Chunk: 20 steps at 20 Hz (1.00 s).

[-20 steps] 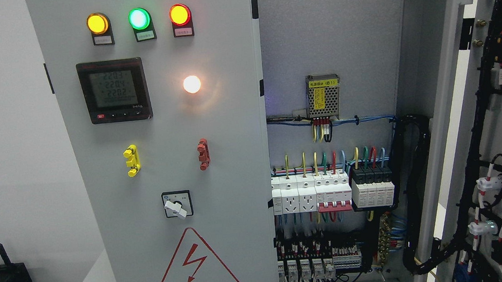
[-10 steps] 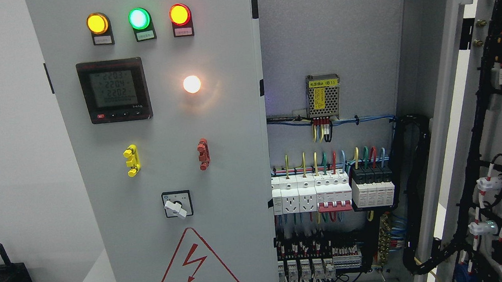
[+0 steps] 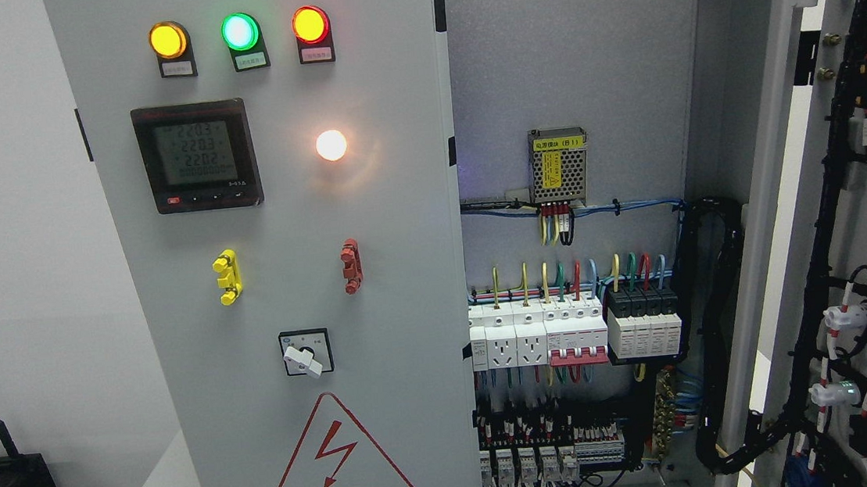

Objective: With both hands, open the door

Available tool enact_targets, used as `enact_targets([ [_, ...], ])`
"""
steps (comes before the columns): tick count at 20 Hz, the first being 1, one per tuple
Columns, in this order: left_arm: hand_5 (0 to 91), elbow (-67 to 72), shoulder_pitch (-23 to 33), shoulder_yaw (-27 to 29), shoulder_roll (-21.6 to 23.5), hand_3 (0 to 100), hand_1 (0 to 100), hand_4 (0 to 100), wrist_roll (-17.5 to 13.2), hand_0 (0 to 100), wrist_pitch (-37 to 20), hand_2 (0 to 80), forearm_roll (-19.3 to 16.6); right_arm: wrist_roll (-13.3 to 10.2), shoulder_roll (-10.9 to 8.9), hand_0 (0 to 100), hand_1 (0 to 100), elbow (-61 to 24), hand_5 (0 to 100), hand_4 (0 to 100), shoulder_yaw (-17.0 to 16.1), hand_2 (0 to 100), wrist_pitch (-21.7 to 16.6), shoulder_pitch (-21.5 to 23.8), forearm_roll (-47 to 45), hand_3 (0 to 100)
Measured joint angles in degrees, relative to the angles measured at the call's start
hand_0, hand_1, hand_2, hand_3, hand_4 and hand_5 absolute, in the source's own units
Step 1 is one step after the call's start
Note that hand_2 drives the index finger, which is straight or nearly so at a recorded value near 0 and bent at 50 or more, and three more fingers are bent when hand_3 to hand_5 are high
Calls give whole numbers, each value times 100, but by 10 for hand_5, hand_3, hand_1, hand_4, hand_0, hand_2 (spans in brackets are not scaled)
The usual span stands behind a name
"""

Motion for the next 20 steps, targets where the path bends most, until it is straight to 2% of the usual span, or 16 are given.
enact_targets([
  [4, 0, 0, 0, 1, 0, 0, 0, 42, -1, 0, 0, 0, -1, -7, -14, 0, 0, 116, 0, 0, 57, 0, 255, -395, 0, 0],
  [14, 0, 0, 0, 2, 0, 0, 0, 42, -1, 0, 0, 0, -2, -10, -41, 0, 0, 583, 0, 0, 220, 0, 342, -1300, 0, 0],
  [20, 0, 0, 0, 3, 0, 0, 0, 42, -1, 0, 0, 0, -1, -11, -57, 0, 0, 871, 0, 0, 323, 0, 763, -1837, -362, 0],
])
